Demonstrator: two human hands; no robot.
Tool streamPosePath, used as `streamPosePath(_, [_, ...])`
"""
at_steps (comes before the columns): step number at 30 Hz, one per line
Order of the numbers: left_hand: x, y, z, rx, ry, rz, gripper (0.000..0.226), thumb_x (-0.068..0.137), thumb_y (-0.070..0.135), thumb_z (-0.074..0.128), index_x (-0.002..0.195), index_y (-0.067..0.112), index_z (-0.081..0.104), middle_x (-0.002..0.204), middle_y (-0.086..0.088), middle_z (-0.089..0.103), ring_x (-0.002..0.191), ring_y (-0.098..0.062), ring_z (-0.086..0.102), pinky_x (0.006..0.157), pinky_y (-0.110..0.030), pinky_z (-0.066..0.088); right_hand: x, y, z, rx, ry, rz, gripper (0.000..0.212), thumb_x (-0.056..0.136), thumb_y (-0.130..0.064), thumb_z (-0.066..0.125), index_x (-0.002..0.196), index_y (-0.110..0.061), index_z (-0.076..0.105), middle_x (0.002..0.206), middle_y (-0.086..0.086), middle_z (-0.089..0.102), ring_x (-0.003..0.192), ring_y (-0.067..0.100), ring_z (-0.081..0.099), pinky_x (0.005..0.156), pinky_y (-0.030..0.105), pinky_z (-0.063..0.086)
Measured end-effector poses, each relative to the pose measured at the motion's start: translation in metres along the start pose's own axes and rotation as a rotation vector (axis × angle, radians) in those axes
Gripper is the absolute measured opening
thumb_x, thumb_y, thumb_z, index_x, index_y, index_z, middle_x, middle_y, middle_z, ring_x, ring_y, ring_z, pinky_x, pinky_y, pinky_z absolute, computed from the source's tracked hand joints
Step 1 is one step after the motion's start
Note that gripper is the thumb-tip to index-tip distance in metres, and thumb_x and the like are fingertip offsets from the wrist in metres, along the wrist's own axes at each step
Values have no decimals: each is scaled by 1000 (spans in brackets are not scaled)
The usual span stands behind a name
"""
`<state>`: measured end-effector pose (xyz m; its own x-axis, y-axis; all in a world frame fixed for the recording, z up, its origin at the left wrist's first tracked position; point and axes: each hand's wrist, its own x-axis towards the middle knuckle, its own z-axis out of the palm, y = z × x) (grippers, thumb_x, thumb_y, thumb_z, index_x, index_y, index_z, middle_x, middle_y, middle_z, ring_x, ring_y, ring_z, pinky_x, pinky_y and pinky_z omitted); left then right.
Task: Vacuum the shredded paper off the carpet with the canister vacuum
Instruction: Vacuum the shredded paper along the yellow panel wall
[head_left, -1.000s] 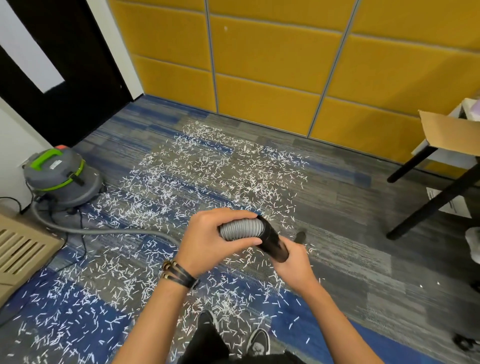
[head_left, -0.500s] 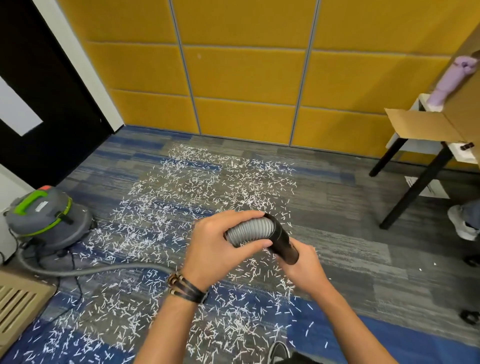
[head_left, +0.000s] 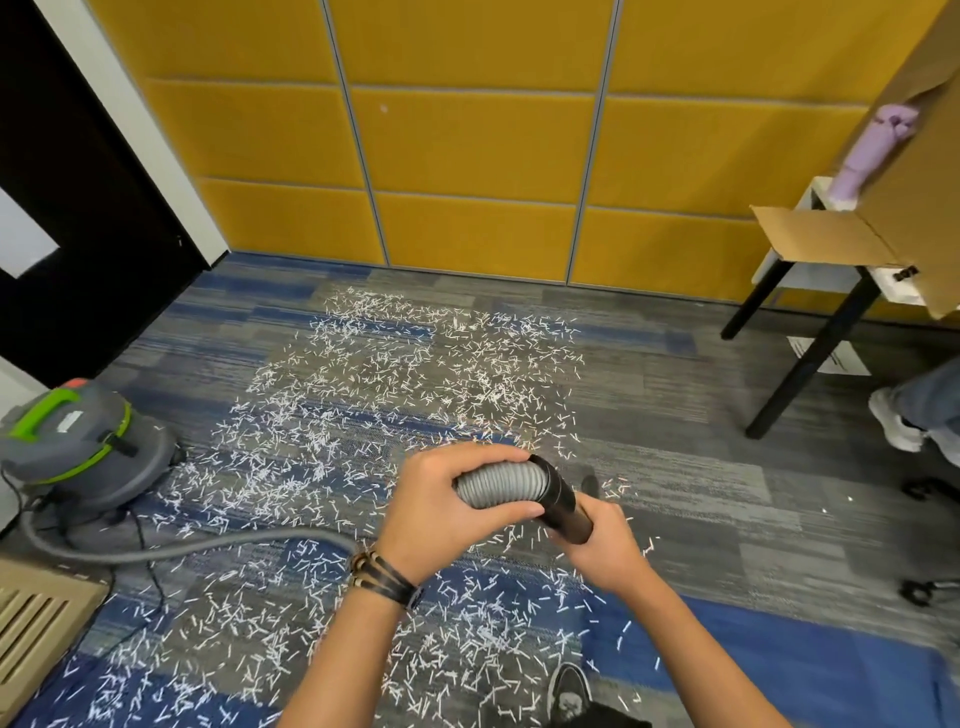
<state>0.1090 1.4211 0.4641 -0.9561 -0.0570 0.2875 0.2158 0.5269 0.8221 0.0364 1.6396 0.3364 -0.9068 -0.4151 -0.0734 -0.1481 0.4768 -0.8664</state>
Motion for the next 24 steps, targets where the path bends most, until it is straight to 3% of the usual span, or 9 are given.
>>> streamPosePath(4, [-4, 3, -1, 22, 87, 4, 48, 71, 59, 86, 115, 41, 78, 100, 22, 76, 94, -3, 72, 83, -14, 55, 6, -9, -4, -46, 54, -15, 21, 77, 5, 68, 81, -15, 66, 60, -6, 61, 51, 6, 49, 49, 17, 35])
streamPosePath(7, [-4, 2, 0, 48, 36, -9, 51, 71, 65, 83, 117, 46, 75, 101, 26, 75, 96, -1, 71, 85, -19, 58, 5, -11, -3, -34, 20, -27, 24, 79, 5, 71, 82, -19, 65, 60, -13, 59, 53, 5, 50, 51, 16, 35])
streamPosePath(15, [-3, 2, -6, -59, -47, 27, 49, 66, 44, 97, 112, 35, 81, 106, 26, 76, 98, -1, 73, 88, -17, 54, -22, -8, 6, 21, 55, 33, 23, 78, -2, 70, 83, -24, 66, 65, -7, 65, 56, 4, 51, 53, 21, 39])
streamPosePath(24, [-14, -6, -14, -49, 33, 16, 47, 69, 51, 91, 114, 42, 78, 104, 28, 75, 98, 0, 72, 87, -10, 52, -17, -16, 9, -51, 71, 31, 26, 77, 4, 70, 90, -19, 72, 70, -4, 69, 60, 10, 59, 54, 24, 42])
